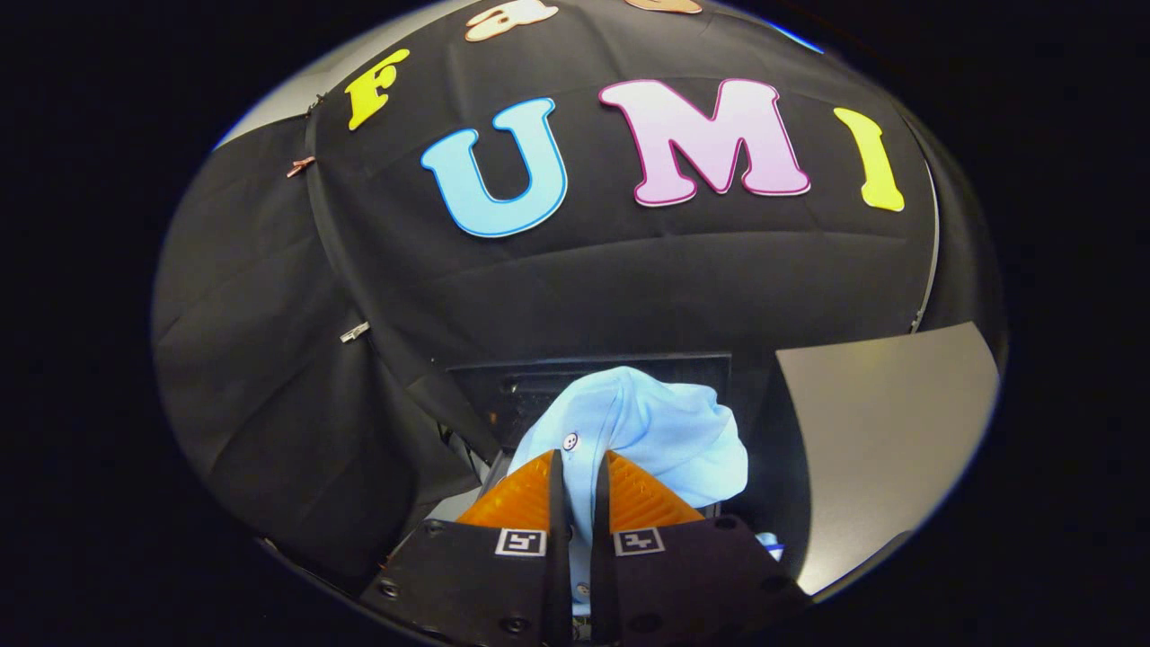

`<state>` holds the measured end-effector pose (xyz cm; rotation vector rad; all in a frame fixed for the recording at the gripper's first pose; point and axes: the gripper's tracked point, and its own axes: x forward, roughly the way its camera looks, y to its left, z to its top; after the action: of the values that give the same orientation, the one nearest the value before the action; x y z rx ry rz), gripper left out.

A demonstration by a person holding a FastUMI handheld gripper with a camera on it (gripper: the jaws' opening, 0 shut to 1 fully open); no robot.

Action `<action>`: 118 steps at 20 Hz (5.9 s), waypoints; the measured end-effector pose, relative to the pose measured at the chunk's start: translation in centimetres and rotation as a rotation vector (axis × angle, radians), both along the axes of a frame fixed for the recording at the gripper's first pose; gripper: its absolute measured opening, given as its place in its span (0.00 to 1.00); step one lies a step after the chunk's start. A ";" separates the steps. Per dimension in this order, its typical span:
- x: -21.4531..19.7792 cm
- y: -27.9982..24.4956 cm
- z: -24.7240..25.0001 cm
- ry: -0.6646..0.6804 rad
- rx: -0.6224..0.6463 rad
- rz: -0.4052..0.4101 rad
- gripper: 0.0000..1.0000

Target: Put the clothes into the washing machine and then close the washing machine lid.

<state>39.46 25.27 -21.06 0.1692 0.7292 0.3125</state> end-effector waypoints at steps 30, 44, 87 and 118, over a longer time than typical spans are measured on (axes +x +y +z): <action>0.6 2.1 -17.3 0.096 -0.040 -0.147 0.64; 0.1 1.3 -16.0 0.036 -0.122 -0.116 1.00; 18.0 2.5 -1.8 -0.183 -0.124 -0.145 1.00; 17.0 2.9 -6.7 -0.072 -0.200 -0.081 1.00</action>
<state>56.43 28.17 -27.72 -0.0021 0.6758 0.1657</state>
